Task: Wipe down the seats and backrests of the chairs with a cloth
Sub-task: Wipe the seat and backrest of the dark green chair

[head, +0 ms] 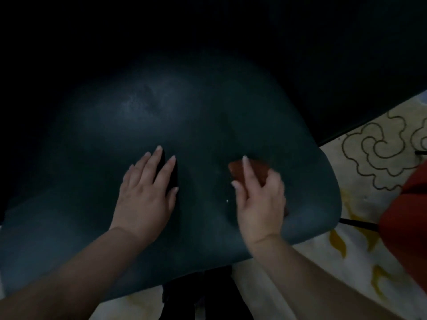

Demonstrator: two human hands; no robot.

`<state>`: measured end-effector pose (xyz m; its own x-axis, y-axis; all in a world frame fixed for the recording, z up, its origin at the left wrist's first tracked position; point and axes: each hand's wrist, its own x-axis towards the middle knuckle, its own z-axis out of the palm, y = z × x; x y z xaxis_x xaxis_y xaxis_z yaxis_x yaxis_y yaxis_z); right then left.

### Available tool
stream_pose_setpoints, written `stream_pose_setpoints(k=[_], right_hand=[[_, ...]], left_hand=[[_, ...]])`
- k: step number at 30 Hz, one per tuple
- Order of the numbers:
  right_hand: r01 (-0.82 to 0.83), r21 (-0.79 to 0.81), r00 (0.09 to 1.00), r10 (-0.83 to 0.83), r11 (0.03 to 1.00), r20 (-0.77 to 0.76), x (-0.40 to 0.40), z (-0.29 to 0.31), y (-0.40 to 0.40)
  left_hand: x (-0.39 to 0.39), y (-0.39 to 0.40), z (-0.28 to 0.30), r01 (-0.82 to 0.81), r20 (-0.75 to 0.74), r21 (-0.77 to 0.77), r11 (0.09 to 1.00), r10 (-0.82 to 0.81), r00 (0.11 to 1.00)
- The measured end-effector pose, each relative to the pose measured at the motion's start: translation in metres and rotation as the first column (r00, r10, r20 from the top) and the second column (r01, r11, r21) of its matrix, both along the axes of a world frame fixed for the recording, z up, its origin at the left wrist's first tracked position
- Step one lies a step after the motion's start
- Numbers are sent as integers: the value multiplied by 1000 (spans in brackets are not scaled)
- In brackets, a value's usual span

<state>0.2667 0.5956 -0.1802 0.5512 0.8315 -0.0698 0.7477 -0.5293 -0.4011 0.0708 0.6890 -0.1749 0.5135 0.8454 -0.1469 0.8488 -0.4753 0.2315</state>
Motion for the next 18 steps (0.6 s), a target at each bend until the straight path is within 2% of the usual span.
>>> stream_pose_setpoints(k=[2,5,9,11,13,15,18], right_hand=[[-61,-9,998,61,998,9,-33,-1,2],[-133,-13,990,134,991,52,-31,-2,36],[128,48,990,-131,991,60,-6,-7,36],[189,53,979,-192,981,67,-21,-5,17],[120,41,990,-122,992,68,-49,-3,5],[-29,16,998,28,999,57,-76,-3,12],[-197,22,978,195,980,75,-72,-3,49]], left_hand=[[-4,-1,0,9,5,-11,1000,-9,1000],[-15,0,-1,16,2,-6,1000,-16,1000],[-32,0,-2,14,5,12,1000,-14,1000],[-39,0,0,2,3,6,1000,-2,1000],[-46,0,1,-16,4,3,1000,16,1000],[-54,-3,2,-26,6,9,1000,26,1000],[-64,-6,3,-37,6,23,999,37,999]])
